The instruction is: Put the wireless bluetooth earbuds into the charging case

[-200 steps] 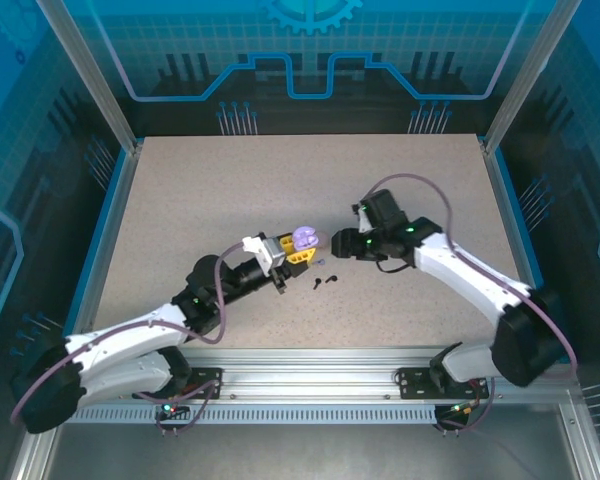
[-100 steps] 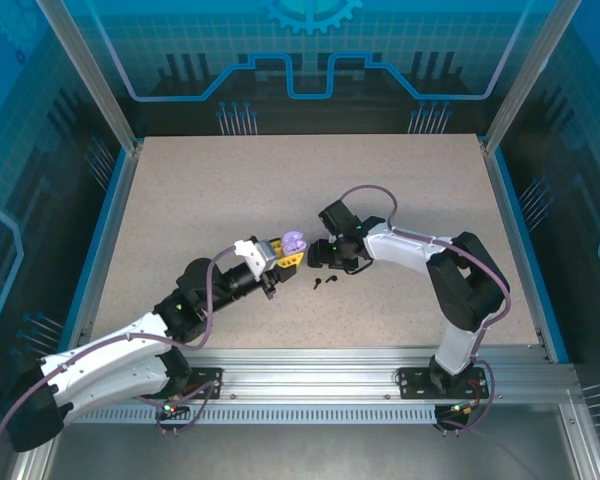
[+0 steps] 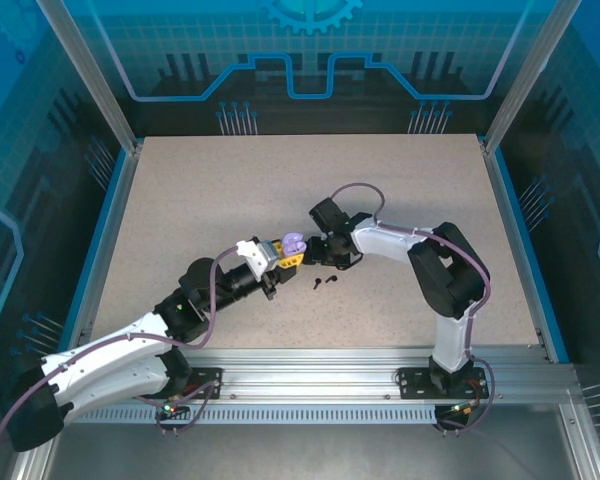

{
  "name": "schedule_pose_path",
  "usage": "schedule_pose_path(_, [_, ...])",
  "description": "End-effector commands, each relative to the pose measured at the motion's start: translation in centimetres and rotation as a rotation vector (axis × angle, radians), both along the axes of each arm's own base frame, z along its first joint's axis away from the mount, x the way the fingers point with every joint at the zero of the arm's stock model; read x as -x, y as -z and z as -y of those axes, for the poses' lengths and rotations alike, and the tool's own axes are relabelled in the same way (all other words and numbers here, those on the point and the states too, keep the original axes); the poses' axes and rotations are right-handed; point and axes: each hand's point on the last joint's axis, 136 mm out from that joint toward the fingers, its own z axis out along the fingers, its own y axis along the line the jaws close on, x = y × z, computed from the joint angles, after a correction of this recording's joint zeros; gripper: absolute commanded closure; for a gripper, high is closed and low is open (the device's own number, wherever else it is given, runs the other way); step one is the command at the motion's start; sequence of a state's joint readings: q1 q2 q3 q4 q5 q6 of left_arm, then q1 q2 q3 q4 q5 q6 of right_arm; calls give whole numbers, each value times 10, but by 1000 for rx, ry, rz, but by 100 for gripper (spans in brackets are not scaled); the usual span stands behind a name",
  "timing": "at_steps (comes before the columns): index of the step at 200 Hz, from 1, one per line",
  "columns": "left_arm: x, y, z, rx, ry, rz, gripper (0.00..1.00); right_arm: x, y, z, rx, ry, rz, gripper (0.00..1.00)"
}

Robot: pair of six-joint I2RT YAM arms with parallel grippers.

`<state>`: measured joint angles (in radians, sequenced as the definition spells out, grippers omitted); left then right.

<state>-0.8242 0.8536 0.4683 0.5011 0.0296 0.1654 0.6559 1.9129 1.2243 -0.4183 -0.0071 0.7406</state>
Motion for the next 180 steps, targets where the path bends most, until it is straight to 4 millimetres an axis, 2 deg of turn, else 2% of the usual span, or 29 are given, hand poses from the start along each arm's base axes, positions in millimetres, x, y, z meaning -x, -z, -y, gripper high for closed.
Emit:
schedule_pose_path(1, [-2, -4, 0, -4, -13, 18, 100, -1, -1, -12, -1, -28, 3, 39])
schedule_pose_path(58, [-1, -4, 1, -6, -9, 19, 100, -8, 1, -25, -12, -73, 13, 42])
schedule_pose_path(126, [-2, -3, 1, -15, -13, 19, 100, -16, 0, -50, -85, -136, 8, 42])
schedule_pose_path(139, [-2, -3, 0, -15, -15, 20, 100, -17, -3, -47, -68, -137, 18, 43])
schedule_pose_path(180, [-3, -3, 0, -16, -20, 27, 98, -17, -12, -21, 65, -126, 46, 44])
